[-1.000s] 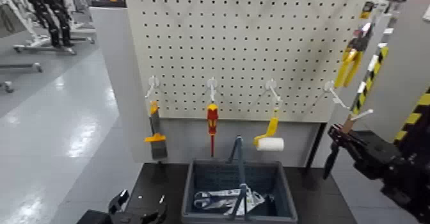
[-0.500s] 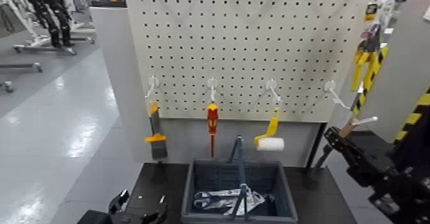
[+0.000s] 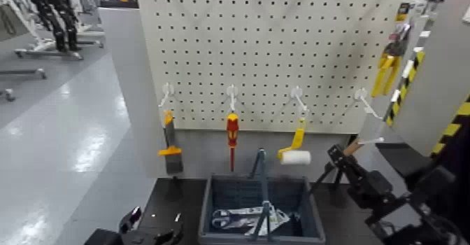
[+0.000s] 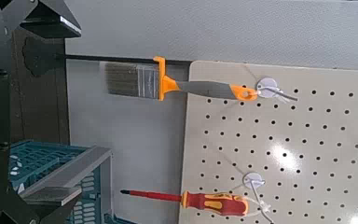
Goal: Put the tool with the wooden handle into the crate.
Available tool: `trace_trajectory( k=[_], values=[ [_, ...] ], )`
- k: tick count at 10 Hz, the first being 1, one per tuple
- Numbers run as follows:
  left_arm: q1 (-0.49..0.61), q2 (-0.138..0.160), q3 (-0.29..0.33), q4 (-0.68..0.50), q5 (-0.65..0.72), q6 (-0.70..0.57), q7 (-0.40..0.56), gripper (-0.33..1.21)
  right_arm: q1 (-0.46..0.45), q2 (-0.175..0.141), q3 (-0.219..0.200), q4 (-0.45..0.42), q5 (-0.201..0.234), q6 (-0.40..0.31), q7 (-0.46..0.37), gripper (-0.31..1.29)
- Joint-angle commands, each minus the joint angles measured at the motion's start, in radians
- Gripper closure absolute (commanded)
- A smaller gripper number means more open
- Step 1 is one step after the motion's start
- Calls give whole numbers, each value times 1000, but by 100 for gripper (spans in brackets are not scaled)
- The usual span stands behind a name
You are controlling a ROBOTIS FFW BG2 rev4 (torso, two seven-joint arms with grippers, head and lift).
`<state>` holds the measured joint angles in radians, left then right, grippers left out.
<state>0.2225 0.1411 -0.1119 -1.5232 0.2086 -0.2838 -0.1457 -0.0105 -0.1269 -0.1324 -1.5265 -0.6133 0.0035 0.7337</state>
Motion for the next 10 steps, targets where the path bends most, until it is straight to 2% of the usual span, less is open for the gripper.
trace_trajectory(
  k=[1, 4, 6, 7, 8, 10],
  values=[
    [-2, 0, 0, 2, 0, 0, 0, 11, -40, 16, 80, 123, -42, -56, 1, 113],
    [-5, 0, -3, 3, 0, 0, 0, 11, -77, 23, 186, 247, -105, -93, -19, 113],
    [-8, 0, -3, 5, 0, 0, 0, 11, -94, 23, 234, 272, -106, -80, -56, 107],
    [-8, 0, -3, 6, 0, 0, 0, 11, -94, 23, 249, 269, -106, -79, -69, 76],
    [-6, 0, -2, 5, 0, 0, 0, 11, -94, 24, 250, 264, -105, -65, -77, 53],
    [-6, 0, 0, 6, 0, 0, -2, 11, -86, 21, 234, 238, -74, -57, -76, 18]
  ],
)
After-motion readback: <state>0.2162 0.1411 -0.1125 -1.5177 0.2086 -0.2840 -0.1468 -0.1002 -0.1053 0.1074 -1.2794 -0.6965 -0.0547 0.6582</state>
